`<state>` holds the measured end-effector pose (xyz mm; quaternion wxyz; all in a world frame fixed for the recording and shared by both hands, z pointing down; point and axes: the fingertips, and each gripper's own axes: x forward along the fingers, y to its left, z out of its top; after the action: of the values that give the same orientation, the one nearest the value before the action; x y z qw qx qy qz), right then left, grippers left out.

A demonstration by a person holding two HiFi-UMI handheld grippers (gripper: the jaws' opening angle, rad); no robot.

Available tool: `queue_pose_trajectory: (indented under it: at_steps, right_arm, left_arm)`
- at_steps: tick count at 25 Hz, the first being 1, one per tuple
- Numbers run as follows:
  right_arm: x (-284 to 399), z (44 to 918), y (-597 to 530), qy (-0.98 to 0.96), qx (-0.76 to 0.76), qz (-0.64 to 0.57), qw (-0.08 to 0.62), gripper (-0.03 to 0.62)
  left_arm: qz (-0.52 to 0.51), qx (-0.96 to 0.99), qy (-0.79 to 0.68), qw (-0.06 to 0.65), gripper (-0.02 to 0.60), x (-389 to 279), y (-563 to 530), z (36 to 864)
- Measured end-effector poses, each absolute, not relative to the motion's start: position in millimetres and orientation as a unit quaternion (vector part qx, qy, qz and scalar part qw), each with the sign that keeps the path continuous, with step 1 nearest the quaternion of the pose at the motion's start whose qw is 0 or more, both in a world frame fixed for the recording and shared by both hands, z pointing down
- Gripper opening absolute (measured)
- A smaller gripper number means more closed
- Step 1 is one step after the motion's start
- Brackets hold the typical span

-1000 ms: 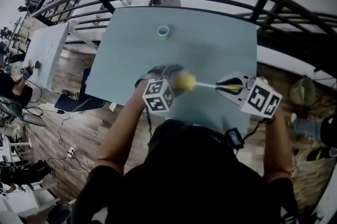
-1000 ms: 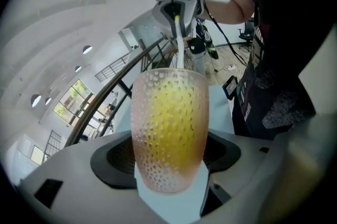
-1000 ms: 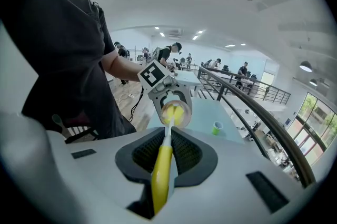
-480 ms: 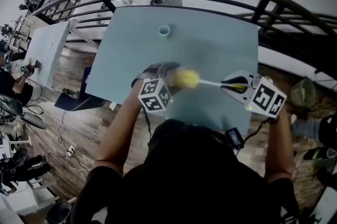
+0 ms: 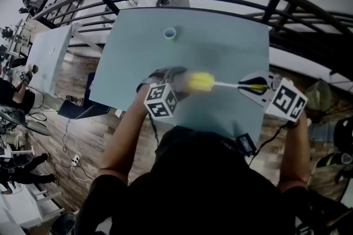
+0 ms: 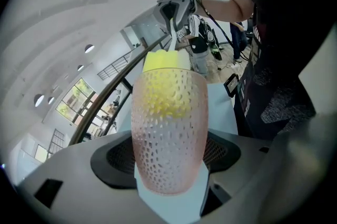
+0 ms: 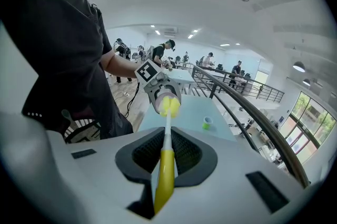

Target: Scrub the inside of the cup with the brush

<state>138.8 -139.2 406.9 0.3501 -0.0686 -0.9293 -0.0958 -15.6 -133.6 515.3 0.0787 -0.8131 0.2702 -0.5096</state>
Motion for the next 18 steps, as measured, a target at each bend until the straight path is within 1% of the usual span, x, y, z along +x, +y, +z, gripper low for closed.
queue_pose_trajectory:
  at_steps: [9,12,18]
  right_arm:
    - [107.6,417.2,-125.6,-0.917,-0.096,-0.117,0.368,0.044]
    - [96.7,411.8,-119.5,-0.918,-0.102,-0.136,0.357,0.044]
    - [102.6,402.4,-111.0,-0.919,-0.110,-0.141,0.352,0.044]
  left_arm:
    - [-0.510,-0.818,0.247,0.093,0.351,18.0,-131.7,516.7]
    - [-0.520,-0.811,0.253,0.087,0.351,12.7,-131.3,520.0]
    - [-0.547,-0.790,0.265,0.085,0.351,-0.7,-128.2,530.5]
